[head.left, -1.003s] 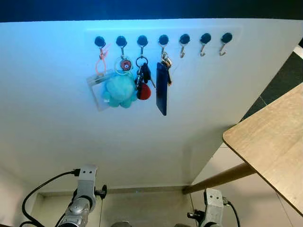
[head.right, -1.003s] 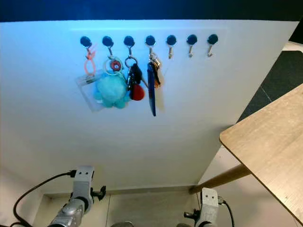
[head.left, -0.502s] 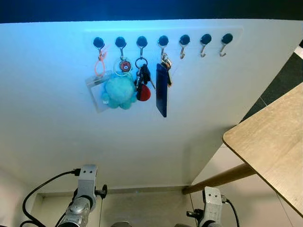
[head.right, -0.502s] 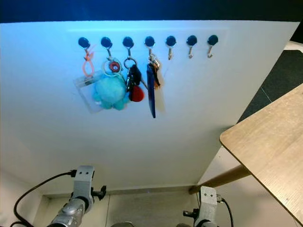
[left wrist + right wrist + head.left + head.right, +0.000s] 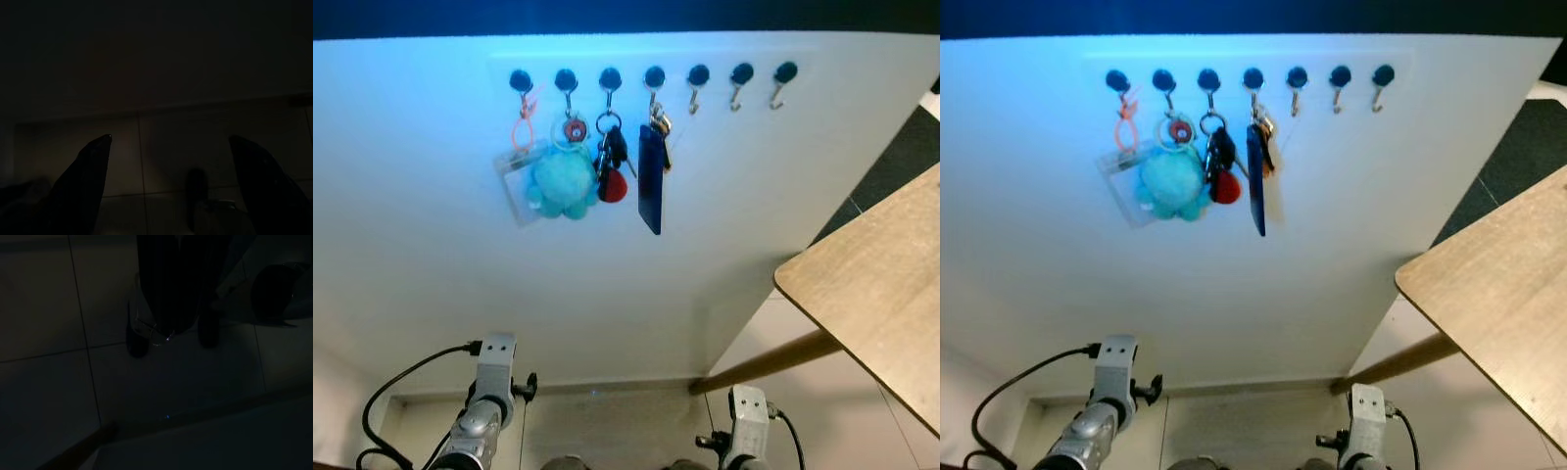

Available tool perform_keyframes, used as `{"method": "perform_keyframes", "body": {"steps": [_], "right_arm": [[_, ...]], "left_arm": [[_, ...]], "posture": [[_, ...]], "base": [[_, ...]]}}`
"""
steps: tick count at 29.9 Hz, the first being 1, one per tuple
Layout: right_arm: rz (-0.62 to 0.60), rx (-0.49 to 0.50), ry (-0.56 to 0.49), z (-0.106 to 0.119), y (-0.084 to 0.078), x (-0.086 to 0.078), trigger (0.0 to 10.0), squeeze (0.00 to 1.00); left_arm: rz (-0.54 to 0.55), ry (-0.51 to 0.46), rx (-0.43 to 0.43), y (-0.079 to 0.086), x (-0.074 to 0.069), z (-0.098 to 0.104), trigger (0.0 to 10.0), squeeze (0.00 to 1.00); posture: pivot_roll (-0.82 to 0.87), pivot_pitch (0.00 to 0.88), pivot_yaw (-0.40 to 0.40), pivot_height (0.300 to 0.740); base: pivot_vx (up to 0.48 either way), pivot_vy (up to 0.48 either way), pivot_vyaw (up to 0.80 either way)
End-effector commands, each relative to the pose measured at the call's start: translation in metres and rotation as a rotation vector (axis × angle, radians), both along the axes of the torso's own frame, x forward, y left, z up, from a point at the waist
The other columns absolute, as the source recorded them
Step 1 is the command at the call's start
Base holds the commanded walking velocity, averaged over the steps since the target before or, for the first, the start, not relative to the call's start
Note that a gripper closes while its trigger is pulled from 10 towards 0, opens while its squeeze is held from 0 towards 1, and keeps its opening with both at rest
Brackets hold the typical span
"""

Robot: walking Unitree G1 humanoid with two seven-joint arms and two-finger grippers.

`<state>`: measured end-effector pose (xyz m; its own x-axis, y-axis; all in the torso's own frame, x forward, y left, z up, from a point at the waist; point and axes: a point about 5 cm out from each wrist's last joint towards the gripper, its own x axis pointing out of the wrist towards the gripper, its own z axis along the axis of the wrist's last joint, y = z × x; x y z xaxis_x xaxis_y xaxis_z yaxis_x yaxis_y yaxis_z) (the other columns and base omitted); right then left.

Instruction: Hang keys on a hook

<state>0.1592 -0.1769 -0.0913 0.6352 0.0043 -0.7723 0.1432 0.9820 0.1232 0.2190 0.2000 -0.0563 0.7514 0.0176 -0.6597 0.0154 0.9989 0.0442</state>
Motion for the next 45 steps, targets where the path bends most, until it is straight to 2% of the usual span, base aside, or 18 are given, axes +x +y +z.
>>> {"method": "perform_keyframes", "body": {"steps": [1, 10, 19, 27, 28, 29, 32, 36, 39, 40, 42, 43, 45], "right_arm": [[-0.003, 0.000, 0.018, -0.003, 0.001, -0.007, 10.0, 0.00], [-0.005, 0.003, 0.017, -0.003, 0.001, -0.007, 10.0, 0.00], [-0.011, 0.011, 0.017, -0.004, 0.003, -0.008, 10.0, 0.00], [-0.015, 0.015, 0.019, -0.004, 0.004, -0.011, 10.0, 0.00], [-0.014, 0.015, 0.018, -0.004, 0.004, -0.011, 10.0, 0.00], [-0.010, 0.013, 0.010, -0.004, 0.004, -0.009, 10.0, 0.00], [0.019, -0.001, -0.051, 0.002, 0.002, 0.000, 10.0, 0.00], [0.057, -0.015, -0.111, 0.008, 0.002, 0.009, 10.0, 0.00], [0.139, -0.036, -0.317, 0.031, 0.002, 0.039, 10.0, 0.00], [0.139, -0.036, -0.317, 0.031, 0.002, 0.039, 10.0, 0.00], [0.173, -0.040, -0.435, 0.047, 0.003, 0.055, 10.0, 0.00], [0.173, -0.040, -0.435, 0.047, 0.003, 0.055, 10.0, 0.00], [0.230, -0.016, -0.621, 0.076, 0.012, 0.081, 10.0, 0.00]], "left_arm": [[-0.012, 0.014, 0.006, 0.001, -0.004, -0.002, 10.0, 0.00], [-0.046, 0.002, 0.031, 0.001, -0.001, 0.000, 10.0, 0.00], [-0.061, -0.044, 0.030, -0.003, 0.009, 0.007, 10.0, 0.00], [-0.053, -0.056, 0.051, -0.002, 0.014, 0.010, 10.0, 0.00], [-0.044, -0.051, 0.052, -0.002, 0.014, 0.010, 10.0, 0.00], [0.013, -0.045, 0.027, 0.000, 0.015, 0.010, 10.0, 0.00], [0.119, -0.051, 0.019, 0.005, 0.019, 0.012, 10.0, 0.00], [0.142, -0.066, 0.027, 0.007, 0.022, 0.015, 10.0, 0.00], [0.140, -0.143, 0.070, 0.015, 0.033, 0.027, 10.0, 0.00], [0.140, -0.143, 0.070, 0.015, 0.033, 0.027, 10.0, 0.00], [0.120, -0.189, 0.105, 0.019, 0.038, 0.035, 10.0, 0.00], [0.120, -0.189, 0.105, 0.019, 0.038, 0.035, 10.0, 0.00], [0.046, -0.267, 0.138, 0.022, 0.050, 0.049, 10.0, 0.00]], "posture": [[0.07, 0.064, 0.000, 0.740], [0.07, 0.066, 0.003, 0.740], [0.08, 0.061, 0.019, 0.740], [0.07, 0.052, 0.024, 0.740], [0.07, 0.052, 0.024, 0.740], [0.07, 0.051, 0.024, 0.740], [0.08, 0.051, 0.023, 0.740], [0.08, 0.051, 0.021, 0.740], [0.07, 0.054, 0.024, 0.740], [0.07, 0.054, 0.024, 0.740], [0.06, 0.059, 0.024, 0.740], [0.06, 0.059, 0.024, 0.740], [0.04, 0.071, 0.026, 0.740]], "base": [[-0.352, 0.000, 0.00], [-0.114, 0.000, 0.00], [0.000, 0.000, 0.00], [0.000, -0.427, 0.00], [0.000, -0.480, 0.00], [0.000, 0.000, 0.00], [0.000, 0.000, 0.00], [0.000, 0.000, 0.00], [0.000, 0.000, 0.00], [0.000, 0.000, 0.00], [0.000, 0.000, 0.00], [0.000, 0.000, 0.00], [0.000, 0.000, 0.00]]}}
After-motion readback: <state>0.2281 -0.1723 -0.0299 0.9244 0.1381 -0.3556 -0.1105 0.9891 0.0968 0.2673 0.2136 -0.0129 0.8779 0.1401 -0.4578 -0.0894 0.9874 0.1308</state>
